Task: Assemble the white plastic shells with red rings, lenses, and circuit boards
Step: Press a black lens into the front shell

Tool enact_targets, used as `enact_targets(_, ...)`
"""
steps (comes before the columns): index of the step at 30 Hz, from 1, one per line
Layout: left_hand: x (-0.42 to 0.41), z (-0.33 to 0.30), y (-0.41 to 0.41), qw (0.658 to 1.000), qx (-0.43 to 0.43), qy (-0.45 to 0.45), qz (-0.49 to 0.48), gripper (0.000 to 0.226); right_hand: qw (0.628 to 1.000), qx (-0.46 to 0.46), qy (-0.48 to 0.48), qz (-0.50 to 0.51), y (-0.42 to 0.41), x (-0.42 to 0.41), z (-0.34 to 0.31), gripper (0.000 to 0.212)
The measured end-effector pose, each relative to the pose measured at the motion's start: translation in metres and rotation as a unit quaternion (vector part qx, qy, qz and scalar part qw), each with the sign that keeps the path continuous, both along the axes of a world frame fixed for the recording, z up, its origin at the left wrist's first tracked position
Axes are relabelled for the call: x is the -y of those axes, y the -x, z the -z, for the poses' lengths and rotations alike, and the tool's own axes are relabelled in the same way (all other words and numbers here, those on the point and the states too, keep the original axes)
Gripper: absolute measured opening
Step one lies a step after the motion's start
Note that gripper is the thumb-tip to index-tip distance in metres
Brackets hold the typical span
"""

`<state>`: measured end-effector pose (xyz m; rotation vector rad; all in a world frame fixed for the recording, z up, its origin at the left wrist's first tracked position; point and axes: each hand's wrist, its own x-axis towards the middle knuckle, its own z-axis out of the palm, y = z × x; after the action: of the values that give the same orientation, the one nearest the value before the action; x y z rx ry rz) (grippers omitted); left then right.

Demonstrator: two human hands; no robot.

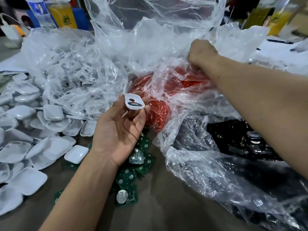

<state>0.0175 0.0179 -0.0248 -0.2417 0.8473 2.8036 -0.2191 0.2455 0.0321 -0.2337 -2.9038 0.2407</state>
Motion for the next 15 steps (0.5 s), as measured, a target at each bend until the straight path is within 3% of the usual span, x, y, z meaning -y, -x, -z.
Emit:
enact_targets(4, 0.000, 0.001, 0.000, 1.000, 0.002, -0.004, -0.006, 0.059, 0.994, -0.098, 0.018, 0.046, -0.007, 0.002, 0.007, 0.033)
enact_targets(9, -0.001, 0.001, -0.001, 1.000, 0.000, -0.005, -0.004, 0.064, 0.988, -0.141, 0.059, 0.038, -0.012, 0.001, 0.006, 0.012)
enact_targets(11, -0.001, 0.000, -0.001, 1.000, 0.001, -0.007, -0.006, 0.064, 0.983, -0.150, 0.093, 0.043, -0.013, 0.004, 0.003, 0.021)
enact_targets(13, -0.001, 0.000, -0.001, 1.000, 0.001, -0.011, -0.007, 0.064, 0.975, -0.173, 0.125, 0.061, -0.013, 0.006, -0.001, 0.017)
enact_targets(15, -0.001, 0.000, -0.001, 1.000, 0.001, -0.016, -0.007, 0.062, 0.963, -0.211, 0.148, 0.083, -0.014, 0.004, -0.006, 0.031)
